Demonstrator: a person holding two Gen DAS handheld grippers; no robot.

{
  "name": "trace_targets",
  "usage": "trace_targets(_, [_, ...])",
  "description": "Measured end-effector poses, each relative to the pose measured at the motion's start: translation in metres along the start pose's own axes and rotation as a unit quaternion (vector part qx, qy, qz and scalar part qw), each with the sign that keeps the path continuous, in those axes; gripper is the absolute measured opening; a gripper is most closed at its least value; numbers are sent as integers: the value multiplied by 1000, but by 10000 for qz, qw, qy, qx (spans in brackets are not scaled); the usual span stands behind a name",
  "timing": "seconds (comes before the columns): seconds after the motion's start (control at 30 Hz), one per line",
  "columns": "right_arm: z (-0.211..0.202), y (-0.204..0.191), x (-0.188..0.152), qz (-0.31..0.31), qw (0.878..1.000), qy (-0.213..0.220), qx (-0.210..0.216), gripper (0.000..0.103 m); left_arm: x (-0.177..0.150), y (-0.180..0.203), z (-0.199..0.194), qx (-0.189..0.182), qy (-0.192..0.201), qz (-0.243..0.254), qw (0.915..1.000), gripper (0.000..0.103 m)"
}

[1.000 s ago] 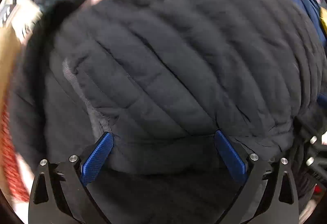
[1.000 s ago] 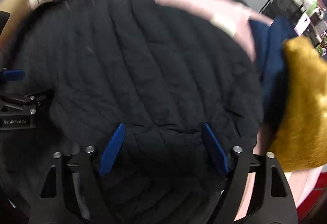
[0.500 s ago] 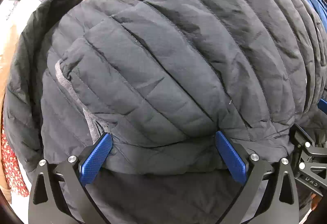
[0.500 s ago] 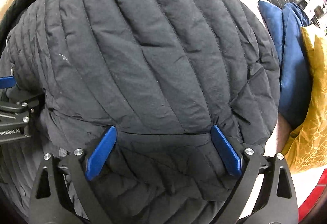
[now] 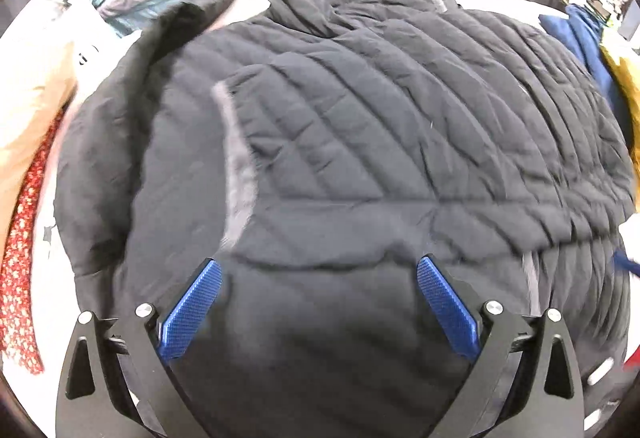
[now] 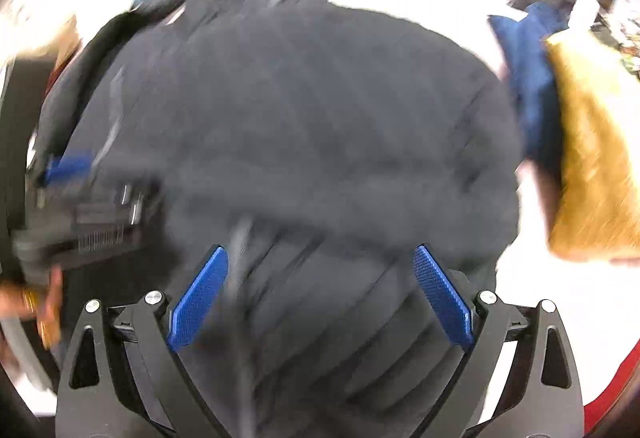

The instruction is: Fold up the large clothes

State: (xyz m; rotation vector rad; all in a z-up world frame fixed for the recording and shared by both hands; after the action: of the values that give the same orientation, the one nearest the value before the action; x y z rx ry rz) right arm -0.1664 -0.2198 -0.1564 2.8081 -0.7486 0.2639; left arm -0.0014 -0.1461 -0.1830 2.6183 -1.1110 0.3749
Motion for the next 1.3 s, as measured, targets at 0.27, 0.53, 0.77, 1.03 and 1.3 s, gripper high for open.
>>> trace_targets(0.27, [20, -16, -56, 171, 9986, -492, -119, 95, -20, -49, -21, 49, 16, -57, 10000, 96])
trace_targets(0.53, [37, -10, -57, 438, 9964, -669, -269, 97, 64, -120, -68, 801, 617, 467, 9938, 93])
trace_targets(0.77, [38, -20, -58, 350, 9950, -925, -170, 97, 146, -157, -20, 924, -12, 314, 9952, 78])
trace_targets(1.03, [50, -15, -40, 182, 9941, -1066, -85, 97, 145, -186, 10, 792, -430, -160, 9958, 24])
trace_targets(1.3, [59, -21, -40, 187, 9943, -1039, -153, 98, 130, -129, -75, -994, 702, -380, 9918, 10])
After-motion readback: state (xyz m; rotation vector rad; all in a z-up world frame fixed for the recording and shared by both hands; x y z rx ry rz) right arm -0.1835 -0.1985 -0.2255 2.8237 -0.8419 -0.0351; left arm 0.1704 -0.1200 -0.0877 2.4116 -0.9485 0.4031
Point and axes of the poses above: each gripper's, at about its wrist camera, not at the fingertips, and z roughly the way its jaws point, y to its right, x to its top, the point moved 10 cm from there along z, roughly the way its jaws point, and after that the axes turned 15 degrees about -x, right-handed, at the moved point
